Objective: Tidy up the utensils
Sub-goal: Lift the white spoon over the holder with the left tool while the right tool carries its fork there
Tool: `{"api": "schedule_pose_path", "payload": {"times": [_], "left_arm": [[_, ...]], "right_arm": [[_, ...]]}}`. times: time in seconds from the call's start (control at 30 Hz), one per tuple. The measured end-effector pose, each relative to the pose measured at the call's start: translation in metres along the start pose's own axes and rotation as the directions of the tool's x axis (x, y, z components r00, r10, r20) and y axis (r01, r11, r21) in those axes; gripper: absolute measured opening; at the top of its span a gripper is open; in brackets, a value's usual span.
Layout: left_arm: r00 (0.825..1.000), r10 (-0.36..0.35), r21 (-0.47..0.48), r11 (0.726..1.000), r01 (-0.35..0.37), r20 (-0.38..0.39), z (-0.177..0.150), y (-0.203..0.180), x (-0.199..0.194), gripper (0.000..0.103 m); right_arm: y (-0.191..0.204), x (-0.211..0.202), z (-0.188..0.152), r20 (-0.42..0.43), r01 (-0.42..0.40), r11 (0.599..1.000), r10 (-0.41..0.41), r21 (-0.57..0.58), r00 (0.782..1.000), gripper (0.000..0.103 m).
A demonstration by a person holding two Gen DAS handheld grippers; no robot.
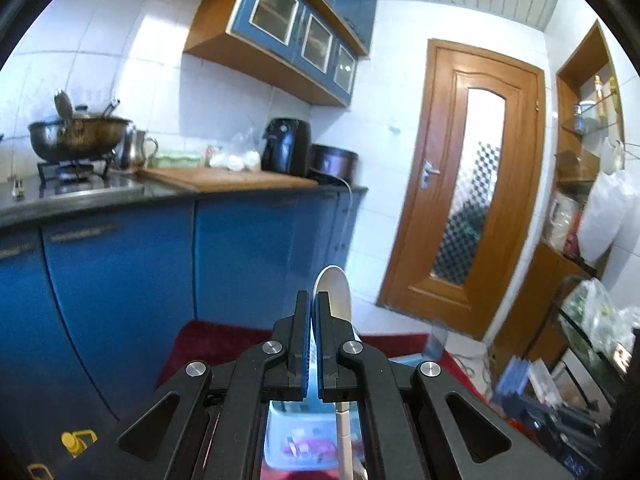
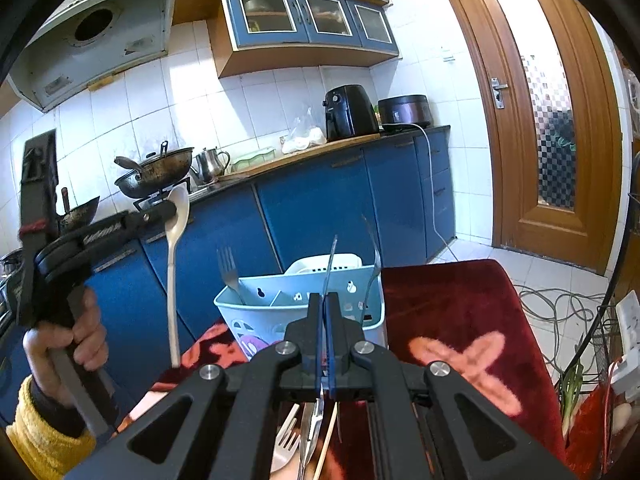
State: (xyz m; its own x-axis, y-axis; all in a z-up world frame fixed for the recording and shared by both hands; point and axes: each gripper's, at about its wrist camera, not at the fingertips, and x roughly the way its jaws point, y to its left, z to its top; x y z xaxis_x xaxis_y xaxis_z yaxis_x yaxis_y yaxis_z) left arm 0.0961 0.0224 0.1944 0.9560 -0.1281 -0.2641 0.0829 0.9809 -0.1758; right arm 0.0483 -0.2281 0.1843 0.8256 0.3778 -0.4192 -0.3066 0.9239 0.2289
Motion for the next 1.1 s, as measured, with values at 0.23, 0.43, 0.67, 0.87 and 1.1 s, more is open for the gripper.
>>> {"api": "schedule_pose_path", "payload": {"times": [0.23, 0.43, 0.67, 0.87, 1.1], "left_arm": [[0.991, 0.103, 0.004, 0.995, -0.104, 0.09, 0.009, 0.001, 0.025, 0.002], [0.977, 0.164, 0.005, 0.986, -0.166, 0.136, 0.008, 0.005, 0.048, 0.002], [0.971, 0.189, 0.017, 0.981, -0.194, 0.148, 0.004, 0.006, 0.067, 0.002], [0.962, 0.209, 0.044, 0.975, -0.22, 0.173, -0.005, 0.004, 0.073, 0.002], [0.967, 0.209, 0.032, 0.976, -0.216, 0.148, -0.02, 0.01, 0.078, 0.002]], "right_arm": [[-0.004, 0.004, 0.005, 0.013, 0.001, 1.0, -0.001, 0.007, 1.0, 0.003], [-0.01, 0.01, 0.013, 0.03, 0.004, 1.0, -0.004, 0.01, 1.0, 0.003], [-0.012, 0.017, 0.024, 0.05, 0.01, 1.0, -0.01, 0.004, 0.999, 0.003], [-0.006, 0.024, 0.044, 0.101, 0.021, 1.0, -0.02, -0.008, 0.995, 0.003], [0.002, 0.047, 0.053, 0.166, 0.066, 0.997, -0.059, -0.035, 0.984, 0.003]]}}
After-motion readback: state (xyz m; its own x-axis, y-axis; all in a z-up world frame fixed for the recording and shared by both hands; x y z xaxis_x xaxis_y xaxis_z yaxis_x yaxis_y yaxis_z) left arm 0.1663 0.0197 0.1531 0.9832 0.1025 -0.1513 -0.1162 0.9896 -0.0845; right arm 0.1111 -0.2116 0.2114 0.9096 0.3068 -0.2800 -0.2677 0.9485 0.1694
